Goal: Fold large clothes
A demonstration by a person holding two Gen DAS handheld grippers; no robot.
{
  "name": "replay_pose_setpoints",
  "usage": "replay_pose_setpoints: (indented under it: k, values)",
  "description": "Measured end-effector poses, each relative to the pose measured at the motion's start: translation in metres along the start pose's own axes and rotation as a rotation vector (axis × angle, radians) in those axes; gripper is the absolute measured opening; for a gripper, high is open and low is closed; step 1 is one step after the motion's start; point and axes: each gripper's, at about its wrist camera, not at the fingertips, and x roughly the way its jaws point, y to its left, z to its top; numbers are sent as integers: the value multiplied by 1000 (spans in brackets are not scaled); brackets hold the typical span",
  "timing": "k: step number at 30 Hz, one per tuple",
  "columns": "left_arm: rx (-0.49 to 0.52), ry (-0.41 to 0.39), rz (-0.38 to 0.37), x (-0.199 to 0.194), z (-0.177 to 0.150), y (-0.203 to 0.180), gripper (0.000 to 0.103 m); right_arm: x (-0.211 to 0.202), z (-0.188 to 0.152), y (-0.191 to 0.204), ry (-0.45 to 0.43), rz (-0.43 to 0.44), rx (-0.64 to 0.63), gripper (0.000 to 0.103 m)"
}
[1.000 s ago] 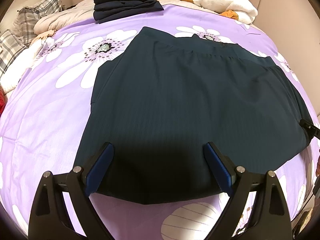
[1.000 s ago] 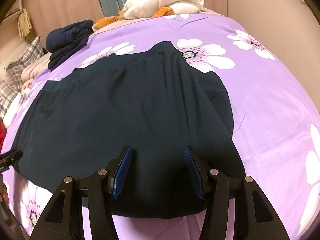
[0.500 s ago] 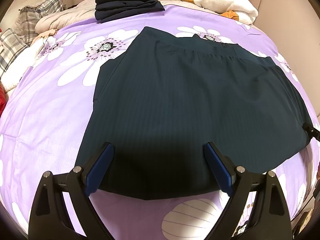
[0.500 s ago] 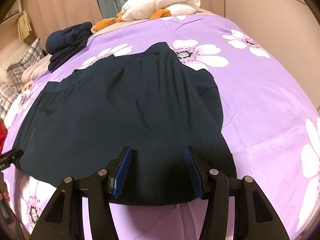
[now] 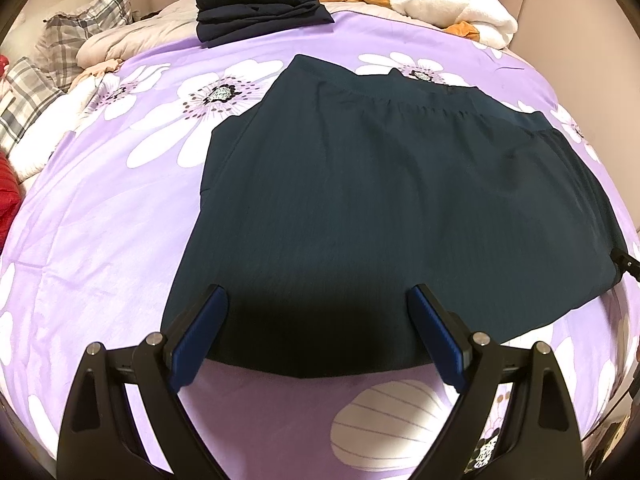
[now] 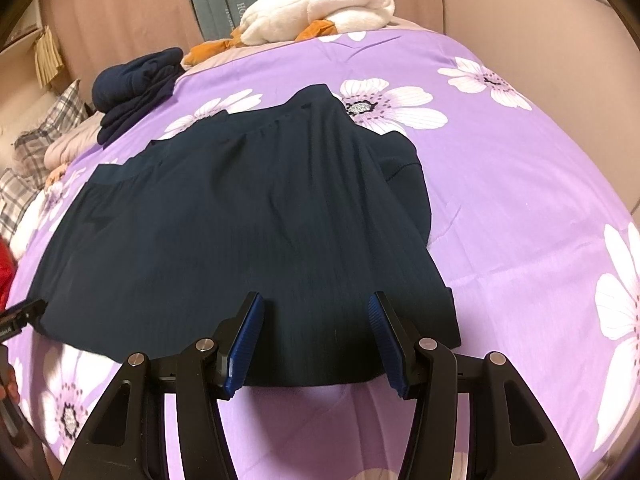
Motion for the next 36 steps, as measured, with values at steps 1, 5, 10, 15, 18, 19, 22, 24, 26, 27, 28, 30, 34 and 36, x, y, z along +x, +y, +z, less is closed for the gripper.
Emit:
replay_pose_setpoints:
  k: [1, 5, 10, 15, 18, 19, 22, 24, 26, 27, 28, 30, 34, 36]
  values:
    - [1, 1, 2, 0, -1, 0, 92, 0, -1, 0, 1, 2, 2, 54]
    - [-2, 4, 7, -1, -3, 0, 92, -2, -4, -1, 1, 6, 7, 54]
    - [-14, 6, 14, -2, -5, 2, 93, -5, -7, -1, 3, 3, 6, 54]
    - [-20, 9, 21, -4, -7, 5, 94, -7, -10, 0, 3, 3, 11, 54]
    - [-34, 7, 23, -6, -9, 8, 94, -10, -12, -1, 5, 4, 16, 54]
    - [-43, 0, 24, -8, -10, 11, 94, -10, -12, -1, 6, 3, 17, 54]
    - [-66, -18, 27, -11, -12, 16, 93, -15, -14, 1, 4, -15, 16, 54]
    - [-79, -40, 27, -16, -12, 18, 93, -22, -16, 6, -13, -50, -2, 54]
    - [-80, -64, 20, -21, -11, 16, 93, -31, -17, 14, -46, -50, -30, 54]
    - [-76, -73, 14, -23, -10, 14, 93, -35, -17, 20, -63, -33, -44, 54]
    - [-67, -81, 6, -24, -9, 9, 93, -37, -18, 25, -71, -15, -56, 54]
    - [-48, -86, 0, -23, -6, -2, 93, -35, -18, 43, -73, 39, -95, 54]
    - [-4, -89, -18, -18, 0, -24, 93, -16, -14, 80, -52, 105, -149, 54]
    - [14, -88, -21, -14, 4, -34, 93, -7, -11, 96, -50, 134, -164, 54]
